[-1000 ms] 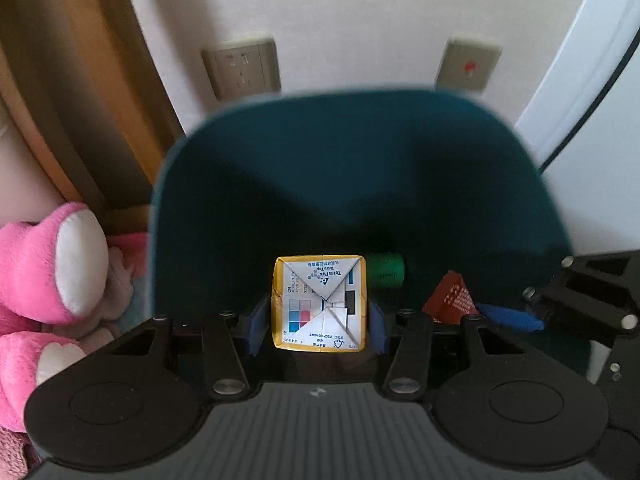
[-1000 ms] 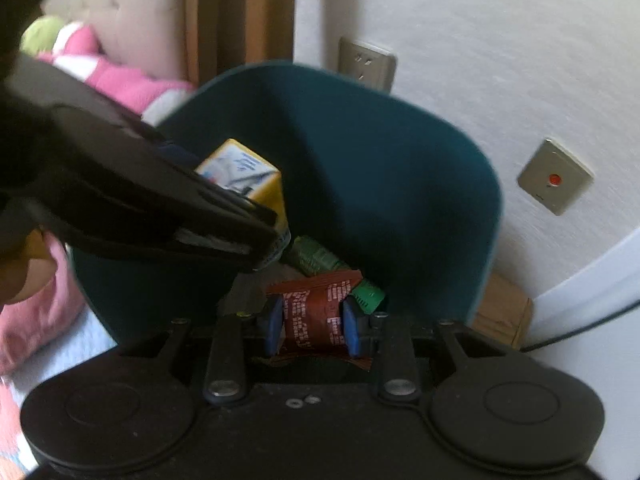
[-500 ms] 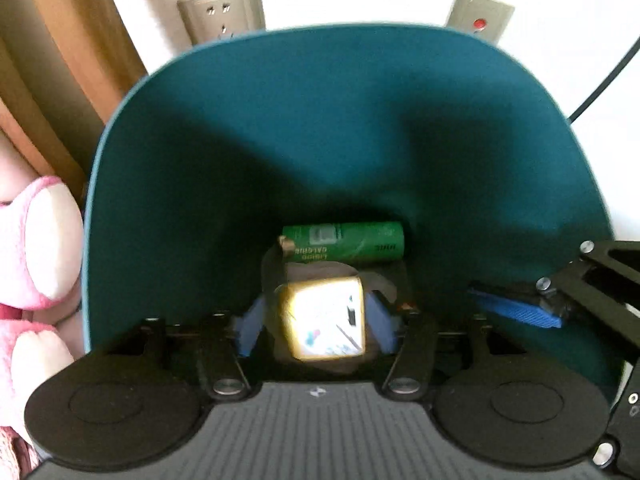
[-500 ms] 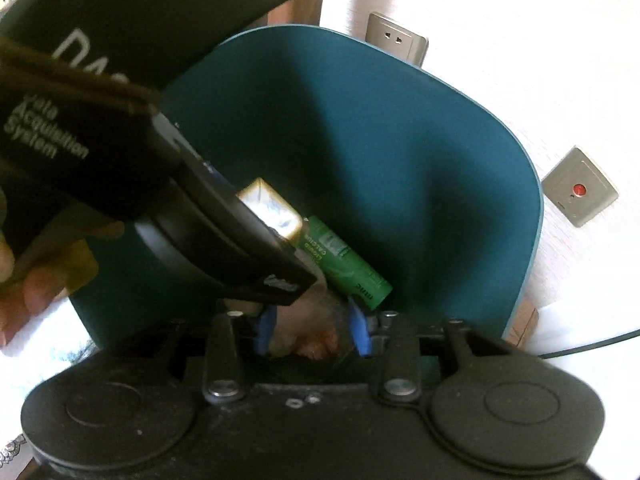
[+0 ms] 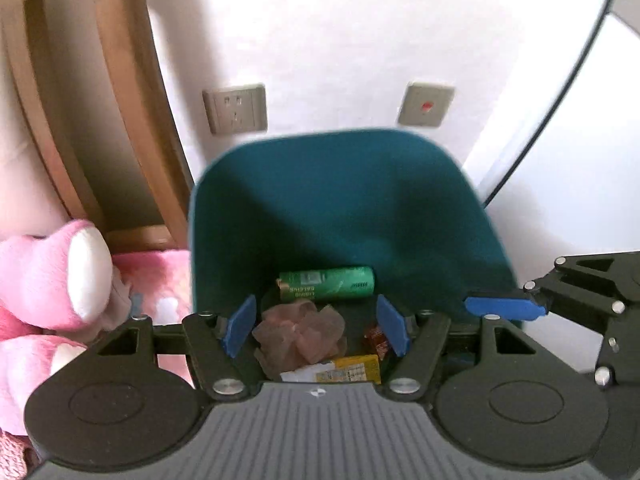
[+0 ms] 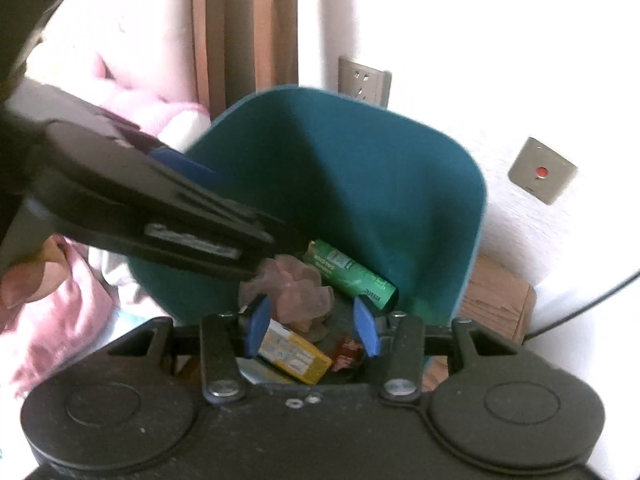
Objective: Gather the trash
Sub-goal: 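Open left tool dropping juice box while right tool releases wrapper into wastebasket, then lower both open tools toward the purple bag and red bag on floor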
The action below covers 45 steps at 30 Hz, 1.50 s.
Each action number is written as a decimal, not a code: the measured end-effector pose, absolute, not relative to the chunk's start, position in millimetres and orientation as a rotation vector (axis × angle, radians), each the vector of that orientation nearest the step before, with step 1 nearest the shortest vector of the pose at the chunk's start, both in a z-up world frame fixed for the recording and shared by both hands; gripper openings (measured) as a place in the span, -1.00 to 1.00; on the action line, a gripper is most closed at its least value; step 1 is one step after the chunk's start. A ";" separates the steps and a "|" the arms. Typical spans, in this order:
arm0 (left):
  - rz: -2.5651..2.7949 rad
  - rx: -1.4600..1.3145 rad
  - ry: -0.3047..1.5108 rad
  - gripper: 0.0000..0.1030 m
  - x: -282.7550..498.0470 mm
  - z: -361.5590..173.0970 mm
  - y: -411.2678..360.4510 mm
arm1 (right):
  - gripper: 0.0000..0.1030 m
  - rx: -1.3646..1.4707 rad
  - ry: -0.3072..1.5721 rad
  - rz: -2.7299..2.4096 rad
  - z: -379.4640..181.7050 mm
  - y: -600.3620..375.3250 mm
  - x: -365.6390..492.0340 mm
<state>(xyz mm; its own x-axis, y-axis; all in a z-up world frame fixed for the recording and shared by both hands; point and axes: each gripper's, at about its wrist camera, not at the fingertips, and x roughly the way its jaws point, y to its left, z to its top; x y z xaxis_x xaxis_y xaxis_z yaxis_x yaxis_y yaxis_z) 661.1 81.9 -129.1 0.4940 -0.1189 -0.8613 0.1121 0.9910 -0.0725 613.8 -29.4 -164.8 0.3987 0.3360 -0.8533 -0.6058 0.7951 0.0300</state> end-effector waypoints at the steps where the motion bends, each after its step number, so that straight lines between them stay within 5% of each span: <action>1: -0.143 -0.004 1.026 0.28 653.3 -121.6 83.9 | -0.09 -0.292 0.987 0.600 -159.0 -33.0 612.1; 13: -0.216 0.025 0.860 0.28 543.4 -51.5 99.9 | 0.04 -0.147 0.884 0.514 -93.8 -56.3 535.9; 23: -0.279 0.030 0.838 0.45 464.0 -60.3 111.3 | 0.29 -0.077 0.836 0.463 -97.8 -63.5 461.9; 32: -0.283 -0.002 0.892 0.55 435.0 -126.4 97.8 | 0.68 -0.055 0.892 0.456 -151.1 -79.8 429.0; 45: -0.204 -0.175 1.125 0.75 436.2 -308.6 66.4 | 0.93 -0.032 1.027 0.457 -312.2 -130.2 432.9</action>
<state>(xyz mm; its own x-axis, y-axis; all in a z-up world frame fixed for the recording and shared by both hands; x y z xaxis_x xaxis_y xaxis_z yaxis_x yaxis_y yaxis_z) 436.2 66.4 -308.6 0.4160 -0.2497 -0.8744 0.0734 0.9677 -0.2414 432.9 -130.2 -312.2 0.4324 0.3518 -0.8302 -0.3809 0.9058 0.1855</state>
